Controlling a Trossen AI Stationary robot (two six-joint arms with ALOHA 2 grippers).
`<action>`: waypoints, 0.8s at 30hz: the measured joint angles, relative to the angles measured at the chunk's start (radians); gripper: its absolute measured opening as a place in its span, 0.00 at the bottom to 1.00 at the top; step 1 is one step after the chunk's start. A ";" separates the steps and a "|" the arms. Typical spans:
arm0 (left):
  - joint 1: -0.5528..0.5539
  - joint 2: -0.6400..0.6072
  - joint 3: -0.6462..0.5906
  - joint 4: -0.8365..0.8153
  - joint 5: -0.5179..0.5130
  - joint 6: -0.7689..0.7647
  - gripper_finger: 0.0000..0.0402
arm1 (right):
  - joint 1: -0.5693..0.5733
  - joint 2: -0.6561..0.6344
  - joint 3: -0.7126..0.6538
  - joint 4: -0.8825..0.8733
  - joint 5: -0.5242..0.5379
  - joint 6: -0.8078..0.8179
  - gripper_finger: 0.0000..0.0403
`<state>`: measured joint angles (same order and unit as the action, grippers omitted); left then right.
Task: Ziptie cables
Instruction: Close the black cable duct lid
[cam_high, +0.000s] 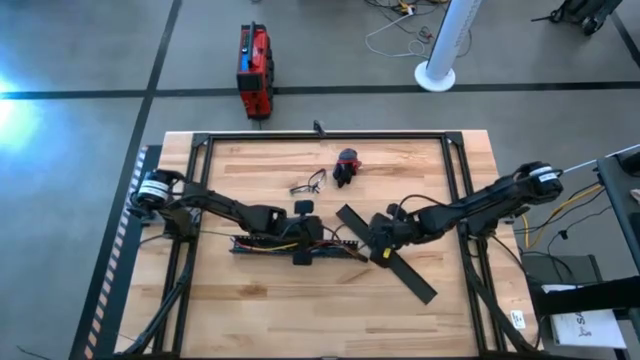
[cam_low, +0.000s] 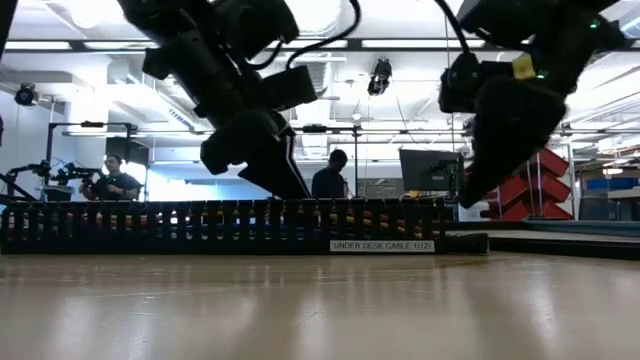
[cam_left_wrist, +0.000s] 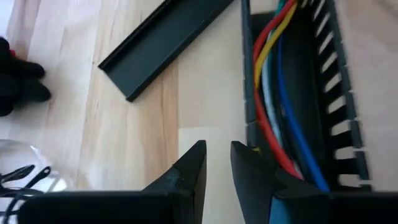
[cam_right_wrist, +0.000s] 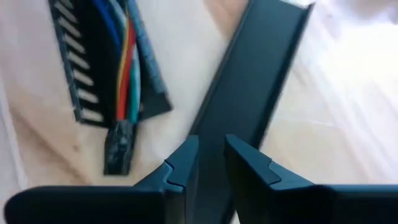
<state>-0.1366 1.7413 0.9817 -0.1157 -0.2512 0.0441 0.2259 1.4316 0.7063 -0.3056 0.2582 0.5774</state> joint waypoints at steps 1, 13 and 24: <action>-0.003 -0.008 -0.015 0.021 0.001 -0.007 0.15 | 0.012 0.005 0.000 -0.003 0.000 0.009 0.17; -0.047 -0.065 -0.151 0.273 0.035 -0.040 0.15 | 0.116 0.161 0.001 0.104 0.026 0.059 0.17; -0.050 -0.082 -0.136 0.282 0.035 -0.027 0.15 | 0.113 0.236 0.004 0.104 0.098 0.059 0.06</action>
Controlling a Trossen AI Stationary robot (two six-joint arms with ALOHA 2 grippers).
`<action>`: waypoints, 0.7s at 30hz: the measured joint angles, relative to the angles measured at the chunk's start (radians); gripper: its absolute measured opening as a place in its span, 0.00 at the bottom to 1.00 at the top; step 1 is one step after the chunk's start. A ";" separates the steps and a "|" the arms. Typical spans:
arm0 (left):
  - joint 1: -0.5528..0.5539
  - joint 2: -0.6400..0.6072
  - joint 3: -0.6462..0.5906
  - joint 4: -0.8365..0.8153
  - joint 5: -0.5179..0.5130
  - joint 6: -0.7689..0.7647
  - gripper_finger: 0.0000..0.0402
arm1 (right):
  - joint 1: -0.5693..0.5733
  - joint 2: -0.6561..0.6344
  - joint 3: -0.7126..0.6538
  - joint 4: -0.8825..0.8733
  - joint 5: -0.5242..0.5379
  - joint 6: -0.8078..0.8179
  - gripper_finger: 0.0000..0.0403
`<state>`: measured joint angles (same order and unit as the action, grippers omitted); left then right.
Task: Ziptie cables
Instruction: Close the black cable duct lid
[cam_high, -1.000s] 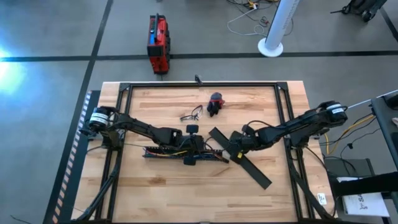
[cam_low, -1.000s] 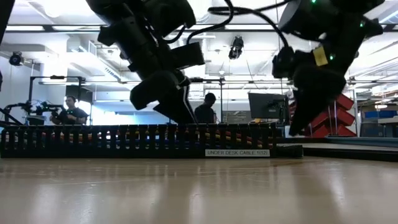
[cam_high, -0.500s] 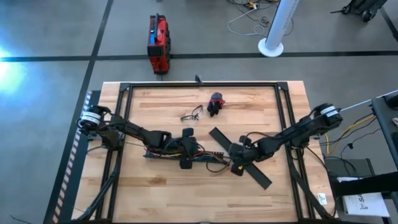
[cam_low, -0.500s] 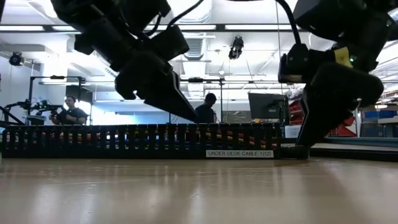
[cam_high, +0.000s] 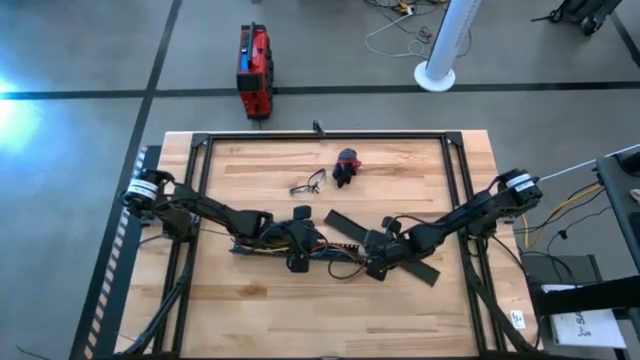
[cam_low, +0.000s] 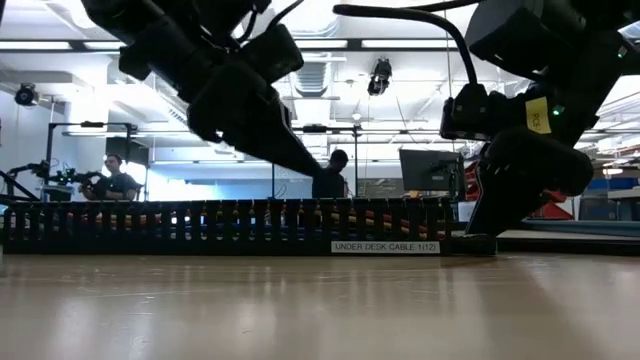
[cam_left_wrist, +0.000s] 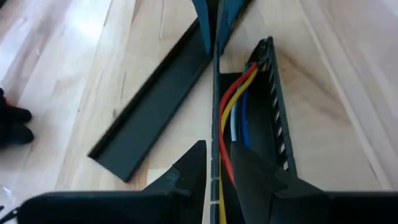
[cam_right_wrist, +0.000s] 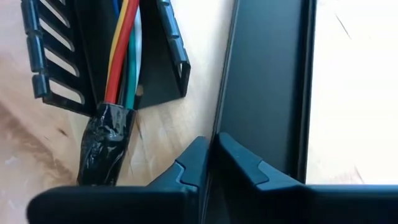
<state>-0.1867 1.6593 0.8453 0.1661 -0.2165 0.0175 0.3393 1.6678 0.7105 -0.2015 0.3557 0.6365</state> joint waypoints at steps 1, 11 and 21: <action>0.000 -0.006 0.001 -0.001 0.000 0.001 0.15 | 0.000 0.006 0.001 -0.001 0.002 -0.002 0.06; -0.003 -0.038 0.005 0.010 0.000 0.025 0.15 | -0.002 -0.026 0.005 -0.035 0.113 -0.054 0.00; -0.003 -0.044 0.004 0.017 0.011 0.052 0.15 | -0.007 -0.129 0.018 -0.042 0.217 -0.103 0.00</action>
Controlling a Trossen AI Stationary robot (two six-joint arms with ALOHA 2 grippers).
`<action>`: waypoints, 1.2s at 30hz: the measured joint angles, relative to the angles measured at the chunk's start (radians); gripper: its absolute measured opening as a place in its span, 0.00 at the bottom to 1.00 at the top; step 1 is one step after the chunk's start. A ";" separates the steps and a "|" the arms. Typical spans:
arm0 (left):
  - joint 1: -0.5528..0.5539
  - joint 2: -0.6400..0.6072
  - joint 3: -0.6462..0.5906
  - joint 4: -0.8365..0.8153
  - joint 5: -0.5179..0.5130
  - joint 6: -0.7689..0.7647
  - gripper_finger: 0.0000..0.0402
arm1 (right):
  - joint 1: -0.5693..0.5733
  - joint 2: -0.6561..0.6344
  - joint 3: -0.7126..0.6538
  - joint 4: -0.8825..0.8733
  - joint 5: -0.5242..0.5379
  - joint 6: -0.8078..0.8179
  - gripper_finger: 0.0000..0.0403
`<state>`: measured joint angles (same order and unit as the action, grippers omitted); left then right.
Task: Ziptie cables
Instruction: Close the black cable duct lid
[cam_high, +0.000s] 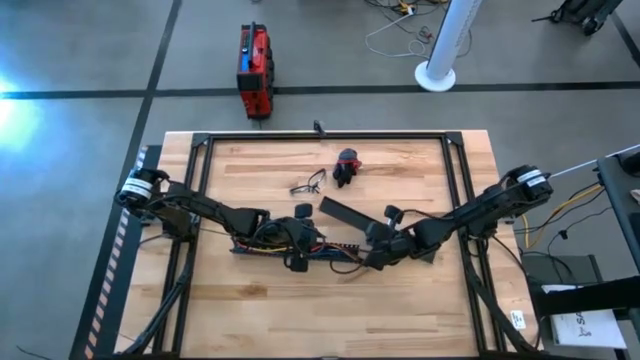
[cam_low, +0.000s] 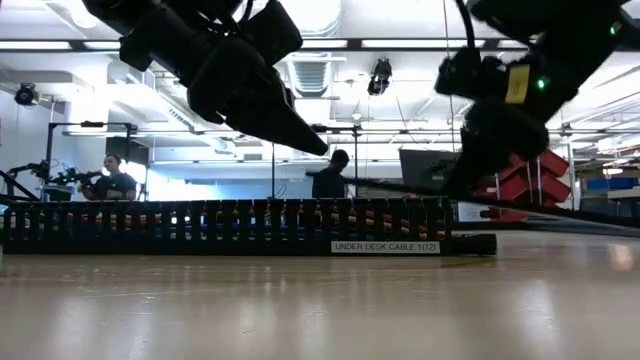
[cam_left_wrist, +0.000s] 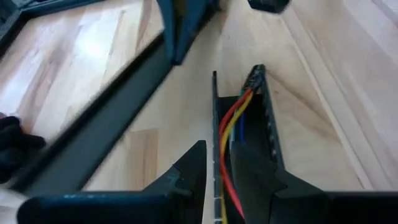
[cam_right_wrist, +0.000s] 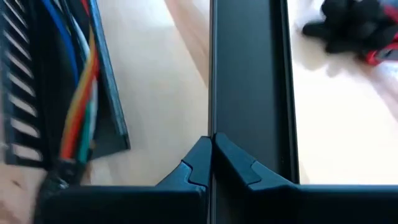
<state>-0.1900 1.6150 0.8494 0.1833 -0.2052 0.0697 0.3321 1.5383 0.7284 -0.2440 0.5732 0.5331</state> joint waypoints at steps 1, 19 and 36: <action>0.000 0.000 0.000 0.001 0.008 0.001 0.15 | 0.000 -0.012 0.000 0.007 0.004 -0.006 0.00; -0.009 0.139 0.122 0.111 -0.109 0.296 0.28 | -0.031 -0.069 0.002 0.097 -0.168 -0.030 0.00; 0.008 0.204 0.151 0.058 -0.167 0.433 0.38 | -0.051 -0.077 0.076 0.100 -0.321 0.032 0.00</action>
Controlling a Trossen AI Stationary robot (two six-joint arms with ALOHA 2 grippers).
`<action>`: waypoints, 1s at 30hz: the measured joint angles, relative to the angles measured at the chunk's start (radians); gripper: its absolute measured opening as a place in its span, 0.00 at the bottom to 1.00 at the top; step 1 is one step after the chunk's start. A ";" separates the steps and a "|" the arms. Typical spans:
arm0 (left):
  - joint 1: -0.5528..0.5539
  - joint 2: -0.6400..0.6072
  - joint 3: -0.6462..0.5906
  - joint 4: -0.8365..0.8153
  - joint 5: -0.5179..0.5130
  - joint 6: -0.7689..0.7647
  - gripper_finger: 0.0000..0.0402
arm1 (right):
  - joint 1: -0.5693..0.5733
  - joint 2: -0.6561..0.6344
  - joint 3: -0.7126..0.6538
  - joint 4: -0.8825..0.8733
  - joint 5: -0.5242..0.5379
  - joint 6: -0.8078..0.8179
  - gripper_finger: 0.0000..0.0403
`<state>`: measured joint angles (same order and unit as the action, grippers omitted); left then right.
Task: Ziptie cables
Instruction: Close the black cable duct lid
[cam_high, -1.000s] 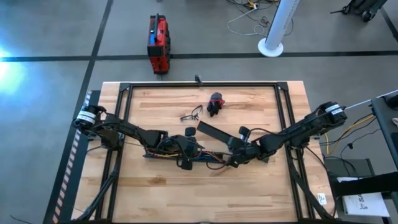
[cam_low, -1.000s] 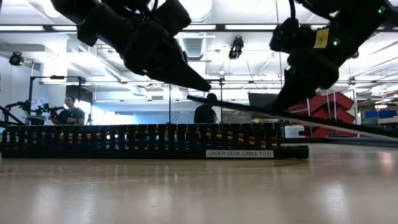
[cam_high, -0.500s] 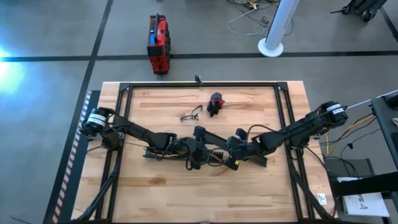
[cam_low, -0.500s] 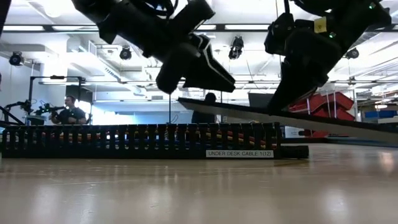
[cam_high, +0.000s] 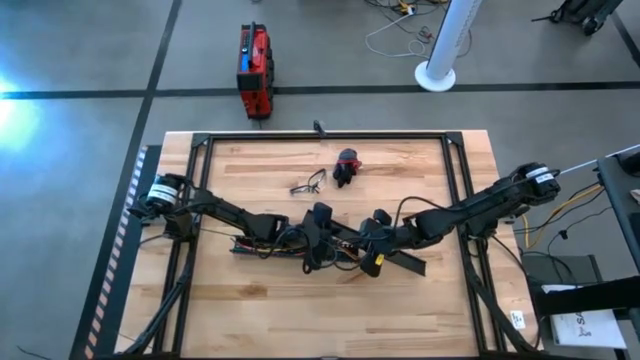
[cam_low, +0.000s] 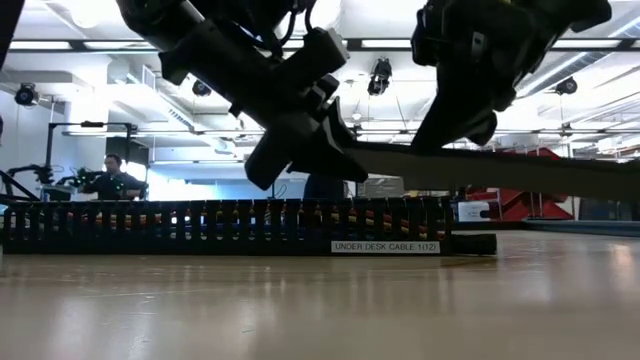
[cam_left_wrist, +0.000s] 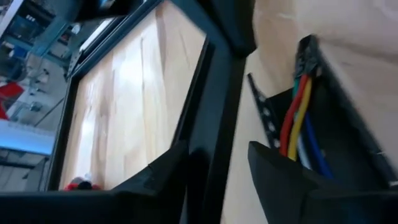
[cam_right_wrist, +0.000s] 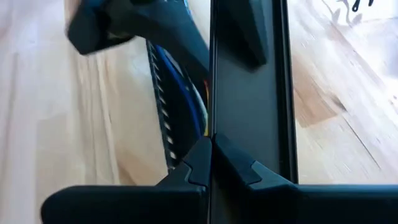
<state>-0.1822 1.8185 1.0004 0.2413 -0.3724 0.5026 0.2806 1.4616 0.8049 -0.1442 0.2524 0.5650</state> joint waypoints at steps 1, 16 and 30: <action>0.000 0.002 0.000 0.000 -0.010 -0.002 0.37 | 0.000 0.000 0.003 -0.001 -0.003 0.000 0.00; 0.000 -0.005 -0.002 -0.035 0.017 -0.161 0.02 | -0.002 -0.001 0.072 -0.063 -0.024 -0.102 0.09; 0.049 -0.124 -0.001 -0.221 0.350 -0.447 0.00 | 0.101 0.025 0.323 -0.202 0.238 -0.503 0.43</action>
<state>-0.1333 1.6941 0.9998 0.0200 -0.0229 0.0556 0.3814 1.4861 1.1277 -0.3462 0.4903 0.0621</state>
